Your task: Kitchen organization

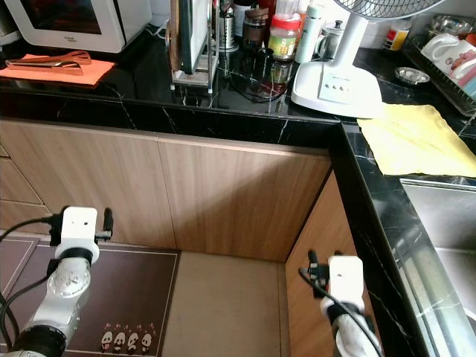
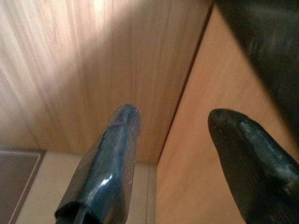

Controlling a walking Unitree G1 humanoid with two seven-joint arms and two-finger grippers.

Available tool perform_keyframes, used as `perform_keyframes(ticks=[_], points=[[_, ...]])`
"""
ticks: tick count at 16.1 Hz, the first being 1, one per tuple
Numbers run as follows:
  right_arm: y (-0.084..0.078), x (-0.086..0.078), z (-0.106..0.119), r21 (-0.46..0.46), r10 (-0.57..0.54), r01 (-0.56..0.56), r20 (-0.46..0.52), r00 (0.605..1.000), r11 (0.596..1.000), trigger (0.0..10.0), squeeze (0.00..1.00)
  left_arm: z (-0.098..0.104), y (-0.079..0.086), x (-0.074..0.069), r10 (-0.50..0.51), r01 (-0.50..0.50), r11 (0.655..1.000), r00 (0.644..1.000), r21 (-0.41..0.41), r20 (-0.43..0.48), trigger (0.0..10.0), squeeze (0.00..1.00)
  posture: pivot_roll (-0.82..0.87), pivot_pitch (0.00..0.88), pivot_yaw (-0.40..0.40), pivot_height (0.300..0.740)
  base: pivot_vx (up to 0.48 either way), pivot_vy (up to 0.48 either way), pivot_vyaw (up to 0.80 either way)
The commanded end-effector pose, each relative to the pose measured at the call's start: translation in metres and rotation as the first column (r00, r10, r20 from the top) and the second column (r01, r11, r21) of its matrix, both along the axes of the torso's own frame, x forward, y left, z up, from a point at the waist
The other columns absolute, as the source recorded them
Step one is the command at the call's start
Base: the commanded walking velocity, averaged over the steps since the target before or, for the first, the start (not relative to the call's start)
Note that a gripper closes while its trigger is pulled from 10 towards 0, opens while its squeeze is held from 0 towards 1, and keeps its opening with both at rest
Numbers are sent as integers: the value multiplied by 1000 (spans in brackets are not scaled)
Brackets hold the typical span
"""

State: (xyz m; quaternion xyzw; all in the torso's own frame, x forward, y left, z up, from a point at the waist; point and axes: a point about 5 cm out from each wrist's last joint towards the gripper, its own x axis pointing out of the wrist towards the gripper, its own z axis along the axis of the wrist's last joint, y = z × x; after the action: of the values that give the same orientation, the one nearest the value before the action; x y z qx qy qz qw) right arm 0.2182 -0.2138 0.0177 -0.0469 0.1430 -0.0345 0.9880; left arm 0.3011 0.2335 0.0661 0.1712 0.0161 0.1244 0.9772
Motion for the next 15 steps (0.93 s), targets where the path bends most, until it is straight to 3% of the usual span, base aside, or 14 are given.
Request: perform_keyframes(ticks=[1,4,6,8,9,12,13,15], points=[[-1,-8,-14,15,-11,12,-53,999,1000,10000,0,-12,3,-6,8,-8,1000,999,17,-47,10000,0,25,60,-73,740,0,0,0],[6,-23,-46,56,4,6,-186,982,998,10000,0,-36,4,-17,17,-17,1000,985,2,-170,10000,0,26,60,-72,740,0,0,0],[15,-40,-73,84,21,7,-323,946,996,10000,0,-66,-1,-33,-41,22,998,936,-59,-349,10000,0,32,62,-72,740,0,0,0],[18,-44,-81,97,14,22,-360,933,995,10000,0,-75,-5,-39,-65,55,998,915,-36,-399,10000,0,33,61,-72,740,0,0,0],[20,-49,-88,104,18,26,-404,915,994,10000,0,-89,-7,-49,-82,59,996,866,-62,-493,10000,0,37,62,-74,740,0,0,0],[24,-58,-98,111,24,32,-469,883,993,10000,0,-109,-9,-68,-119,57,991,779,-120,-615,10000,0,37,63,-74,740,0,0,0],[24,-60,-102,112,21,39,-490,871,993,10000,0,-114,-6,-74,-112,28,990,757,-140,-644,10000,0,31,61,-72,740,0,0,0],[20,-66,-106,116,5,66,-523,852,991,10000,0,-116,-2,-78,-95,-12,988,746,-156,-659,10000,0,33,60,-74,740,0,0,0]])
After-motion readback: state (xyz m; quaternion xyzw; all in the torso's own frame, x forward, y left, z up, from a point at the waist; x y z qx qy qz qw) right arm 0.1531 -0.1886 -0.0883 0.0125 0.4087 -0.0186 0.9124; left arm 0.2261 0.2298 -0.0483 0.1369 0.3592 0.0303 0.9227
